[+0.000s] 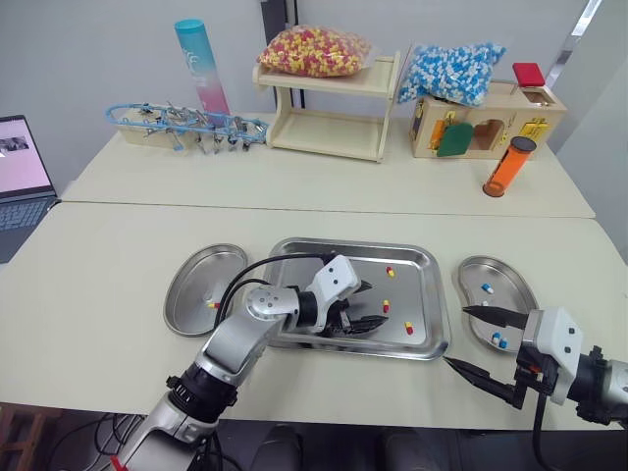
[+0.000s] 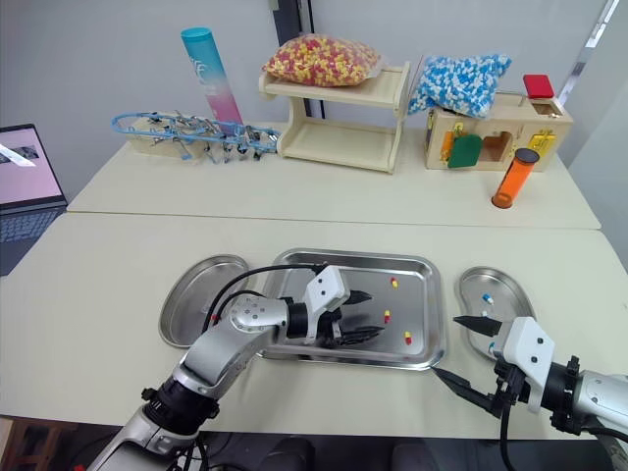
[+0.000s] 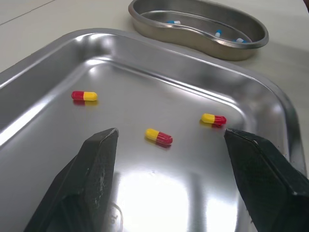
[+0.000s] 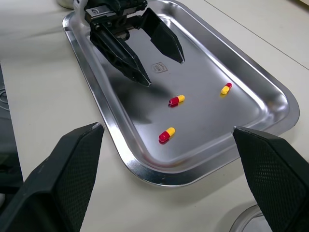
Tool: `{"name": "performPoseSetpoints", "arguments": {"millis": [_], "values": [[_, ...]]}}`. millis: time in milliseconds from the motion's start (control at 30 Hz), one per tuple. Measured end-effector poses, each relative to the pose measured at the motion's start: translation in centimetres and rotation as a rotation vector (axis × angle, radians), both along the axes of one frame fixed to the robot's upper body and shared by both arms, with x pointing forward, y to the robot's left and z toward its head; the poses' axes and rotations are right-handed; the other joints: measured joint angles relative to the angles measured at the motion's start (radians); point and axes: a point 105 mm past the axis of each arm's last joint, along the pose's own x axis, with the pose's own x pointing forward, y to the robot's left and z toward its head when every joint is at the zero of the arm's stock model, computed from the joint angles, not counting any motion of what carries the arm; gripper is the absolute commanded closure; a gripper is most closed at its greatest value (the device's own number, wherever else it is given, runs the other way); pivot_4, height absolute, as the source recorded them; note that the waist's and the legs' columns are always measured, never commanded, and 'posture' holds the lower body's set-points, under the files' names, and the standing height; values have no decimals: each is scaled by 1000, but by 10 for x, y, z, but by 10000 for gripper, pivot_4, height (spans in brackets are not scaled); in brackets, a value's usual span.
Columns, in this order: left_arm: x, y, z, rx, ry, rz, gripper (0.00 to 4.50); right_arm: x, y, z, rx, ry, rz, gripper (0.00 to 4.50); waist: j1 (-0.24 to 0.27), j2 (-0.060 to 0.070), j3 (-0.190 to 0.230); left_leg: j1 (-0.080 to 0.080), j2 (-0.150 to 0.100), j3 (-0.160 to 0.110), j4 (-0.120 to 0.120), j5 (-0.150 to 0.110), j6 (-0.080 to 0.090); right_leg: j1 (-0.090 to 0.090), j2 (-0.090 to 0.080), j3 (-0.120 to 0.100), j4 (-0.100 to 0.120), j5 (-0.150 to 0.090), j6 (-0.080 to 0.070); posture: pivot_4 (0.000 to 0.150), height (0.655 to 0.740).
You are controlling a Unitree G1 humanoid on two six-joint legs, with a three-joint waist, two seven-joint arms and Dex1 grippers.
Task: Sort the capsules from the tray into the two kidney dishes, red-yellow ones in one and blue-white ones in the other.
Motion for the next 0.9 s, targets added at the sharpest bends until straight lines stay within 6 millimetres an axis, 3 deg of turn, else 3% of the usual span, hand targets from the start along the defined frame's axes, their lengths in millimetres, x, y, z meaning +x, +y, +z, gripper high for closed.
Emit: {"name": "performPoseSetpoints", "arguments": {"millis": [200,533,900], "values": [[-2,-6,-8,33,-1,-119,9326,1,1,1,2,-5,4,0,-2,0,0,0,0,0,0,0,0,0,0,0,0,0,0,1500,7400],[15,-15,-23,83,4,-152,9326,1,6,5,10,-11,8,0,-2,0,0,0,0,-1,0,0,0,0,0,-1,0,0,0,1500,7400],[28,-27,-22,118,-17,-190,9326,0,9,6,12,-6,2,0,-2,0,0,0,0,-1,1,0,0,0,0,-1,0,0,0,1500,7400]]}}
